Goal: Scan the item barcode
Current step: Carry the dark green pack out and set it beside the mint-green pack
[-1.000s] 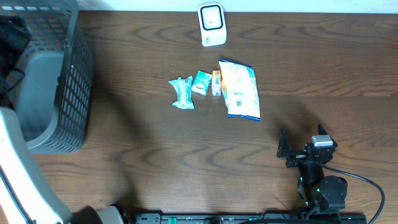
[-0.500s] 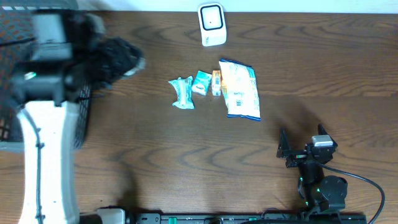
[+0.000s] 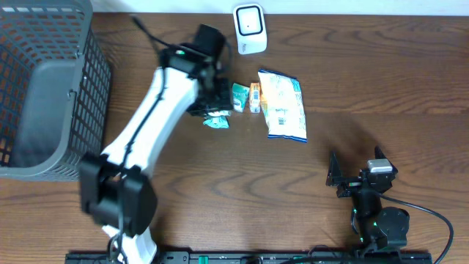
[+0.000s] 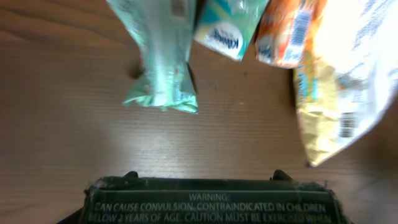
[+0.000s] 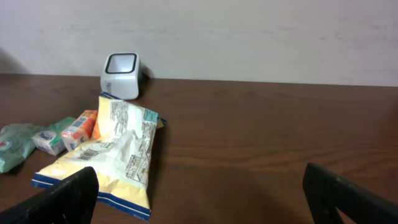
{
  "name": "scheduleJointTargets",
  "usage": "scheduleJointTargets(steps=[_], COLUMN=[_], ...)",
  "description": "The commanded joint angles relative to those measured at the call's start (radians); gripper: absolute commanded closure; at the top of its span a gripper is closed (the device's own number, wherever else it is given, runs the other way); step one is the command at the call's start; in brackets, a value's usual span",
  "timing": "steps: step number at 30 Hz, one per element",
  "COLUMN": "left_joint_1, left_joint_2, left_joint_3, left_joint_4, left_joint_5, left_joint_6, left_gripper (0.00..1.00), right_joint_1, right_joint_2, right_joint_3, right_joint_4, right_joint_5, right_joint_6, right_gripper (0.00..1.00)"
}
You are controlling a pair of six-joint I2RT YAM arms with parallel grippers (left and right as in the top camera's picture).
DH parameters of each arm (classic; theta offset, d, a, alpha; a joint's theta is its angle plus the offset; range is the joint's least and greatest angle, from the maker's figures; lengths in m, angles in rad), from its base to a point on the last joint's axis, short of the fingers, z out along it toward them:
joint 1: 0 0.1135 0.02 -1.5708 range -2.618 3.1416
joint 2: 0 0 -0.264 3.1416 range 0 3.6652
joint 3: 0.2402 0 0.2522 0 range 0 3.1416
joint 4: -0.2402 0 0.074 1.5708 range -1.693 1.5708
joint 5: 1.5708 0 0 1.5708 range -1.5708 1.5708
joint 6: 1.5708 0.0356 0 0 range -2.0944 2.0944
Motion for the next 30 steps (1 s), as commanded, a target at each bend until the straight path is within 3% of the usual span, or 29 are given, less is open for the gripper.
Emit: scheduleJointTargets(steps=[1,8,10,12,13,22,30], left_joint_1=[-0.028,-0.063,-0.068,-0.074,-0.075,-0.058,0.031], left_joint_2=[0.084,0.209,0.209,0.209,0.209,0.167,-0.042], left_joint_3=[-0.008,-0.008,-0.008,-0.008,-0.008,-0.004,-0.004], left_joint_4=[0.018,0.102,0.114,0.12,0.119,0.065,0.06], left_joint_5=[-0.021,-0.02,-0.02,-0.006,-0.001,-0.002,-0.029], left_joint_6=[0.013,0.013,0.013,0.013,0.013,0.014,0.035], left_gripper=[0.53,0.5,0.42,0.22,0.19,0.17,0.17], right_joint_1=[-0.006,-0.006,-0.006,-0.006,-0.006,-0.006,-0.006], right_joint_2=[-0.005,-0.005,-0.005,-0.005,-0.005,-0.005,-0.005], right_joint_3=[-0.002,-0.002,-0.002,-0.002,-0.002,-0.002,-0.002], right_joint_4=[-0.004,-0.004,-0.004,-0.004,-0.004,-0.004,-0.004], right_joint_5=[-0.005,-0.005,-0.005,-0.005,-0.005,-0.005,-0.005], right_joint_6=[-0.003,-0.003,-0.003,-0.003,-0.003,-0.003,-0.003], right_gripper=[0.01,0.01,0.01,0.01,0.01,0.01,0.01])
